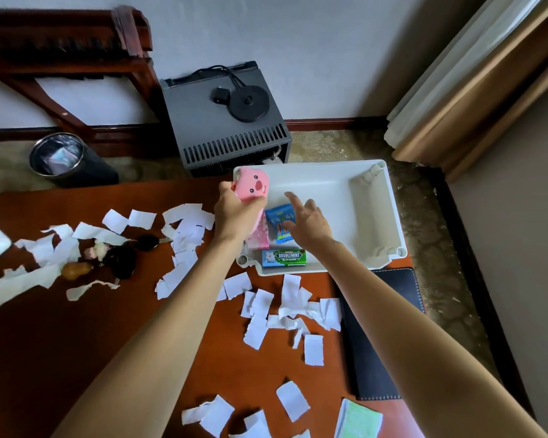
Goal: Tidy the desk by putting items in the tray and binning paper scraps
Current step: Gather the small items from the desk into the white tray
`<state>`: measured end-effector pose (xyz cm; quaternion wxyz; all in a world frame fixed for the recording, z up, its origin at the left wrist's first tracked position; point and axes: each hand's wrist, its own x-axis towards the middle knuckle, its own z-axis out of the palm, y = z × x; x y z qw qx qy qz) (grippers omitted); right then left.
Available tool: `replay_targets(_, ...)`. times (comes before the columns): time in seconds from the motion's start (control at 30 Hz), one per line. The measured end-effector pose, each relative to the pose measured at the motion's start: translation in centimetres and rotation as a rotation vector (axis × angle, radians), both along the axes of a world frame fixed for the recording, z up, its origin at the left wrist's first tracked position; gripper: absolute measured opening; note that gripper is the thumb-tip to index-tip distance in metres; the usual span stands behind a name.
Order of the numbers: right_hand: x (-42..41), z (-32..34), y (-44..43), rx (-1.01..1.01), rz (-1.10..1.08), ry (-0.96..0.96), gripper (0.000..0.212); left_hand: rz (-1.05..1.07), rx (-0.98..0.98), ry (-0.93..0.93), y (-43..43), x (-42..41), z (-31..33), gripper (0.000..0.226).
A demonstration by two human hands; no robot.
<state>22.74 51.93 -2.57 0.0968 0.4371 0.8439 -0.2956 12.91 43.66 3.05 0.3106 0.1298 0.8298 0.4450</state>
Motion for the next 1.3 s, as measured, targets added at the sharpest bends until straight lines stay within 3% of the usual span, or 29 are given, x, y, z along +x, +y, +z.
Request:
replay_targets(0.3, 1.1, -0.5, -0.5, -0.072, 0.077, -0.012, 0.050, -0.041, 0.002, 0.032, -0.1, 0.2, -0.5, 0.038)
replay_targets(0.5, 2.4, 1.4, 1.2, -0.018, -0.285, 0.413, 0.048, -0.269, -0.065, -0.025, 0.6, 0.7, -0.3, 0.056)
replay_targets(0.6, 4.1, 3.2, 2.4, -0.033, -0.150, 0.489, 0.074, -0.408, -0.113, -0.069, 1.8, 1.6, -0.2, 0.060)
replay_targets(0.7, 5.9, 3.2, 3.2, 0.053, 0.095, 0.341, 0.076, -0.562, -0.161, -0.062, 3.3, 3.3, -0.6, 0.077)
replay_targets(0.77, 7.3, 2.7, 3.4, 0.118, 0.142, 0.223, 0.069, -0.595, -0.151, -0.038, 4.1, 4.5, -1.0, 0.078)
replay_targets(1.03, 10.0, 3.3, 3.7, 0.207, 0.183, -0.225, 0.039, -0.666, -0.172, 0.065, 4.5, 6.5, -3.0, 0.049)
replay_targets(1.17, 9.5, 3.3, 3.4, 0.117, 0.205, -0.343, 0.041, -0.673, -0.207, 0.212, 3.3, 6.0, -3.3, 0.040)
replay_targets(1.3, 9.4, 3.9, 3.1, -0.016, 0.225, -0.327, 0.050, -0.683, -0.250, 0.231, 2.5, 6.0, -3.3, 0.040)
